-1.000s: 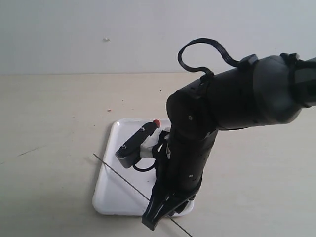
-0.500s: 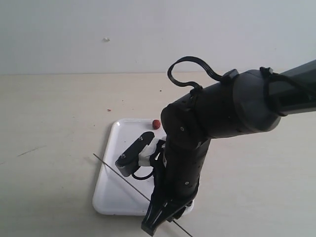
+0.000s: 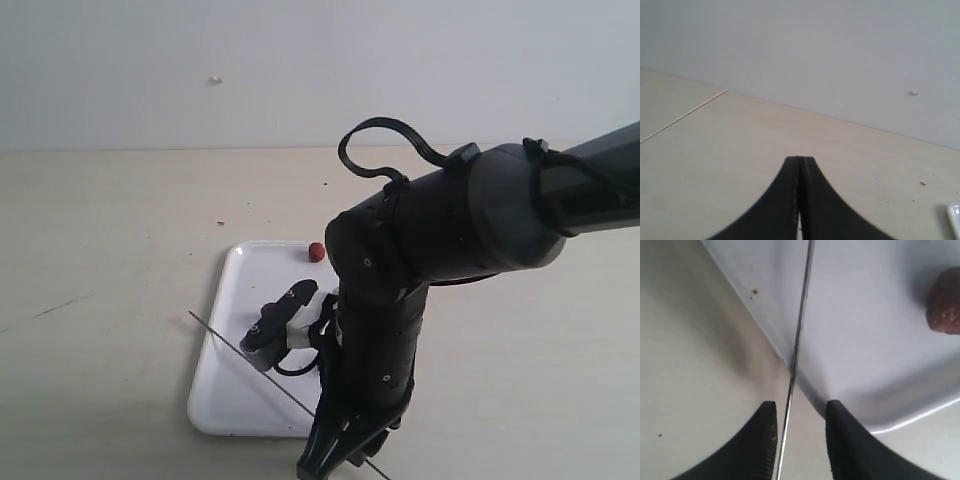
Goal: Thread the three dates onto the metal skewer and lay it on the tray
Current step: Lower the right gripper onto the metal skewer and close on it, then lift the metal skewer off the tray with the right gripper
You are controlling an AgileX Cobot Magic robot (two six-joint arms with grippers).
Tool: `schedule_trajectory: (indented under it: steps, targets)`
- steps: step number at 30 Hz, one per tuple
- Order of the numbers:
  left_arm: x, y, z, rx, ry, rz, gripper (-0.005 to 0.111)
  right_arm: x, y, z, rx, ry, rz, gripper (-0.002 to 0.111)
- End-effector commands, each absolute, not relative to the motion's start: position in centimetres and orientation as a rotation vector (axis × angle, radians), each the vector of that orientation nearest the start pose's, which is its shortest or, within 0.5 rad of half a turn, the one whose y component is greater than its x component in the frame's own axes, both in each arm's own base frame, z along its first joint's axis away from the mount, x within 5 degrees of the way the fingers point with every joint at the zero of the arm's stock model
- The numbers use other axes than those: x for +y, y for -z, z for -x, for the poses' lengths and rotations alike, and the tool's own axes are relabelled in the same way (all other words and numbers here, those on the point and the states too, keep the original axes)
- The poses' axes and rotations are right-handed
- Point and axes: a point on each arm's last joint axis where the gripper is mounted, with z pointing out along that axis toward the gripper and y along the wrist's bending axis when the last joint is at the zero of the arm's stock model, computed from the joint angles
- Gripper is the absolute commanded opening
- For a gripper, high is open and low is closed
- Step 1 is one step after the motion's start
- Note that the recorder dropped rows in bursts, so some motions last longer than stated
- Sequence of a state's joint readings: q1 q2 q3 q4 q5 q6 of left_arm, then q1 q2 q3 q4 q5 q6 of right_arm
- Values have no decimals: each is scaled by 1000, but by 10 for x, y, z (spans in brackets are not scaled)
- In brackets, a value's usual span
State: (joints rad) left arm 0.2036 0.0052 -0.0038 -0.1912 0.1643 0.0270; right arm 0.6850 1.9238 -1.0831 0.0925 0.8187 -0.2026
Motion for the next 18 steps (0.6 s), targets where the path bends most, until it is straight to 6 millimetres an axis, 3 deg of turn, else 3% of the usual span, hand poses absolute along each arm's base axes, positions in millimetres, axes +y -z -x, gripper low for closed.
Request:
schedule_trajectory:
  steps: [1, 8, 18]
  targets:
    - [8, -199, -56, 1613, -2, 274, 0, 222, -140, -262, 2818, -120, 1272, 35]
    - [8, -199, -56, 1613, -2, 274, 0, 242, -163, -285, 2719, -168, 1223, 35]
    - [8, -199, -56, 1613, -2, 274, 0, 248, -142, -295, 2774, -104, 1282, 38]
